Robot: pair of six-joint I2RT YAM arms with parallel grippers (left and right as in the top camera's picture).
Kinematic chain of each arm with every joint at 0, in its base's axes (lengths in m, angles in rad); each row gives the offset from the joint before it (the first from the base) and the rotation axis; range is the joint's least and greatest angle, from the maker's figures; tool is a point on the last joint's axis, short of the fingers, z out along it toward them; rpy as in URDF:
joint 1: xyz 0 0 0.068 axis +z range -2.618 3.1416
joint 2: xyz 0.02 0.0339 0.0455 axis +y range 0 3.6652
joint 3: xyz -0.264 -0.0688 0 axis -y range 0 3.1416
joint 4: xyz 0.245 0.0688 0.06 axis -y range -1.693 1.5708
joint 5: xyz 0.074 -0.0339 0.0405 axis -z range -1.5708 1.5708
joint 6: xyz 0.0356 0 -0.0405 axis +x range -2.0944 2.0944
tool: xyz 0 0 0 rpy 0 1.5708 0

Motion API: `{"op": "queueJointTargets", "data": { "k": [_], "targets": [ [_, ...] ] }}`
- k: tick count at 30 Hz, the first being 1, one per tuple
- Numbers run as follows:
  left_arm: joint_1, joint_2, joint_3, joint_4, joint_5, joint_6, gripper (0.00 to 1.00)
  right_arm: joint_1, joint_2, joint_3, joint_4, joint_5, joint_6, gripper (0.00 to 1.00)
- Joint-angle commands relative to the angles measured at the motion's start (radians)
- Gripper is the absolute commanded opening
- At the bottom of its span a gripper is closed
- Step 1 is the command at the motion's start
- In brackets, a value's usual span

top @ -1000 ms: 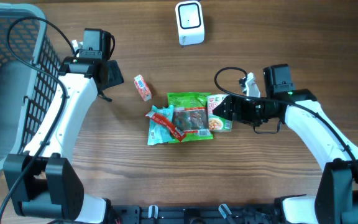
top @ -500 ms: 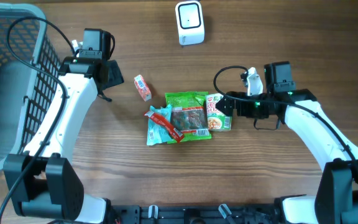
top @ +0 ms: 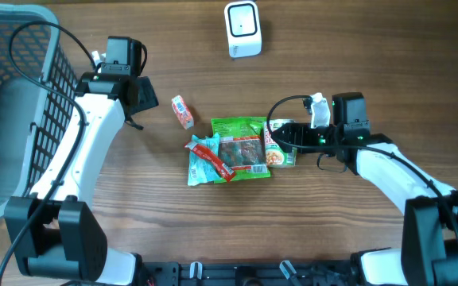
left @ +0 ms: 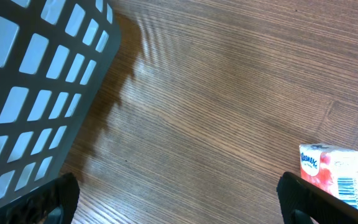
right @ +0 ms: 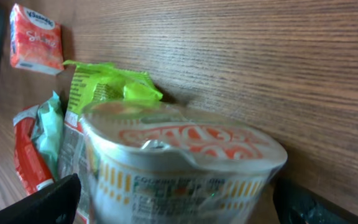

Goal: Scan the item barcode

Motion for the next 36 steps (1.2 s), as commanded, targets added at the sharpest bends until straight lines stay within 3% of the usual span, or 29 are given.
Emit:
{"op": "queueJointTargets", "data": {
  "k": [1, 5, 9, 15, 23, 27, 28, 31, 36],
  "targets": [
    [0.003, -0.005, -0.001, 0.0, -0.013, 0.012, 1.0, 0.015, 0.06, -0.008, 0.043, -0.002, 0.04, 0.94],
    [0.003, -0.006, -0.001, 0.001, -0.013, 0.012, 1.0, -0.003, 0.029, -0.007, 0.044, -0.002, 0.054, 0.68],
    [0.003, -0.006, -0.001, 0.001, -0.013, 0.012, 1.0, -0.041, -0.112, -0.007, -0.039, 0.05, 0.072, 0.67],
    [0.003, -0.006, -0.001, 0.001, -0.013, 0.012, 1.0, -0.041, -0.329, -0.007, -0.251, 0.362, 0.091, 0.7],
    [0.003, -0.005, -0.001, 0.001, -0.013, 0.012, 1.0, 0.063, -0.244, -0.007, -0.362, 0.649, 0.282, 0.68],
    [0.003, -0.006, -0.001, 0.001, -0.013, 0.012, 1.0, 0.166, -0.191, -0.007, -0.362, 0.732, 0.391, 0.71],
    [0.003, -0.006, -0.001, 0.001, -0.013, 0.012, 1.0, 0.19, -0.185, -0.007, -0.356, 0.732, 0.4, 0.78],
    [0.003, -0.005, -0.001, 0.001, -0.013, 0.012, 1.0, 0.229, -0.184, 0.011, -0.37, 0.727, 0.398, 0.93],
    [0.003, -0.006, -0.001, 0.001, -0.013, 0.012, 1.0, 0.228, -0.187, 0.126, -0.491, 0.613, 0.348, 0.98]
  ]
}}
